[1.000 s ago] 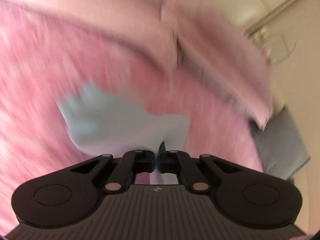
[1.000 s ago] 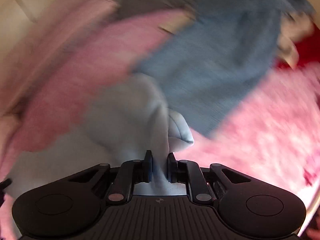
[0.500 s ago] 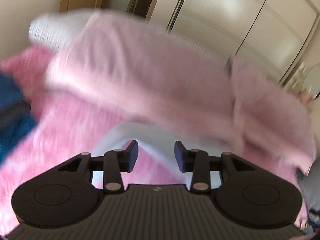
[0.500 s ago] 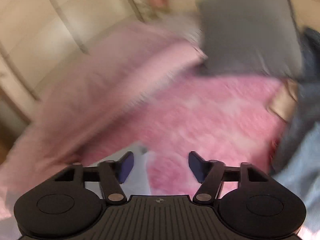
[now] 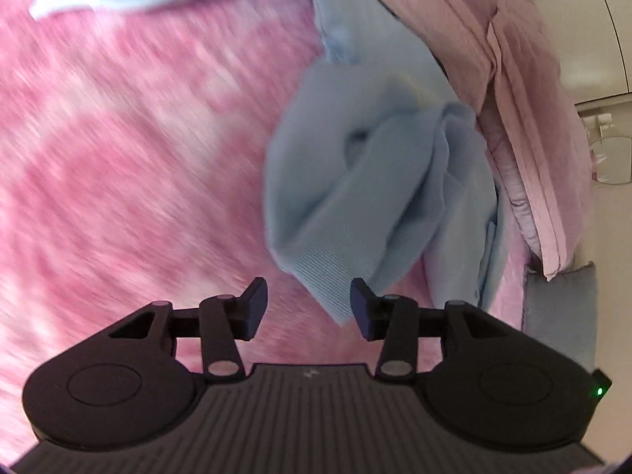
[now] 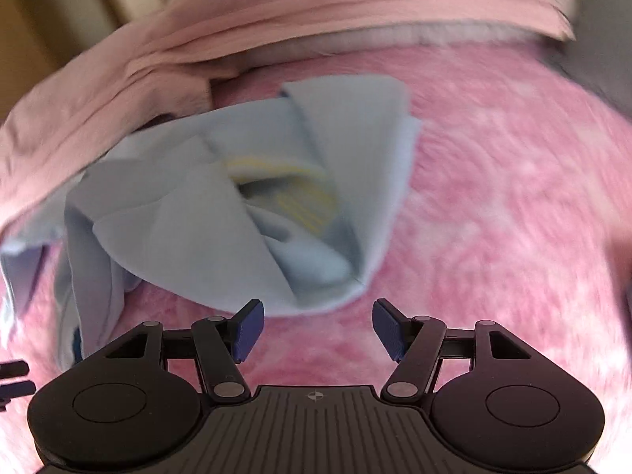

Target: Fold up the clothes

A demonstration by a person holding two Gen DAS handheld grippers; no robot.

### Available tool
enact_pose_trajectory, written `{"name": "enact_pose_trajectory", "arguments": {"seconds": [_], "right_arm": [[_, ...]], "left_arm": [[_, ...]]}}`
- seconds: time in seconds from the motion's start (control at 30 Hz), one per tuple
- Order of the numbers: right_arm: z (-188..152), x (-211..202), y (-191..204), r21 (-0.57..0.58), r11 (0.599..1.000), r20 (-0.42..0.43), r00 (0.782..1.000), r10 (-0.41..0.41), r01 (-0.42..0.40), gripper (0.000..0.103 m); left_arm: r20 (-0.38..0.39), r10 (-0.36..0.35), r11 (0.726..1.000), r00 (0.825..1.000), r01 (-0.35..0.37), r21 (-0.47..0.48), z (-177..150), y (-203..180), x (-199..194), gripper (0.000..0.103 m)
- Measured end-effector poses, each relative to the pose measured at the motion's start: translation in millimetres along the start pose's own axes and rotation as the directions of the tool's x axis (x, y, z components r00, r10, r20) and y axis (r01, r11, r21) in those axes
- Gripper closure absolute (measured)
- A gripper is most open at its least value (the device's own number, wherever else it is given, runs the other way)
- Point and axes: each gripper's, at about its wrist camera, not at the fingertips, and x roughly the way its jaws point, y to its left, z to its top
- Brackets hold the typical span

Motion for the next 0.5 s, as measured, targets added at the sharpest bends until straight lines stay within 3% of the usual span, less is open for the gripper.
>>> {"name": "enact_pose_trajectory", "arguments": {"seconds": [0.17, 0.23, 0.3, 0.33, 0.37, 0.4, 0.5], "right_arm": [[16.6, 27.4, 12.0, -0.115, 0.992, 0.019, 0.998, 0.054, -0.052, 0.038], [17.1, 43.0, 15.9, -0.136, 0.988, 0.013, 0.997, 0.081, -0.079, 0.038], [15.2, 58.9, 19.2, -0.151, 0.983, 0.002, 0.995, 0.102, -0.1, 0.038], [12.6, 66.9, 20.5, -0.157, 0.982, -0.005, 0.994, 0.108, -0.107, 0.04], [10.4, 71.9, 21.3, -0.161, 0.98, -0.013, 0.993, 0.114, -0.114, 0.079], [6.9, 68.1, 23.1, -0.186, 0.975, -0.001, 0.992, 0.124, -0.122, 0.101], [-6.4, 42.3, 28.0, -0.294, 0.945, 0.054, 0.984, 0.168, -0.145, 0.102]], "left_arm": [[-0.041, -0.021, 0.998, 0.999, 0.018, -0.064, 1.0, -1.0, 40.8, 0.056], [-0.033, -0.055, 0.986, 0.998, 0.049, -0.159, 2.7, 12.1, 48.4, 0.066], [-0.017, -0.11, 0.975, 0.994, 0.105, -0.196, 5.7, 18.9, 51.5, 0.1], [-0.02, -0.112, 0.977, 0.993, 0.107, -0.185, 8.2, 18.7, 50.5, 0.1], [-0.022, -0.109, 0.982, 0.994, 0.104, -0.159, 11.0, 16.7, 46.4, 0.101], [-0.015, -0.107, 0.988, 0.994, 0.105, -0.117, 13.8, 13.1, 38.4, 0.101], [0.024, -0.096, 0.995, 0.995, 0.095, 0.041, 23.6, 8.3, -10.0, 0.101]]}}
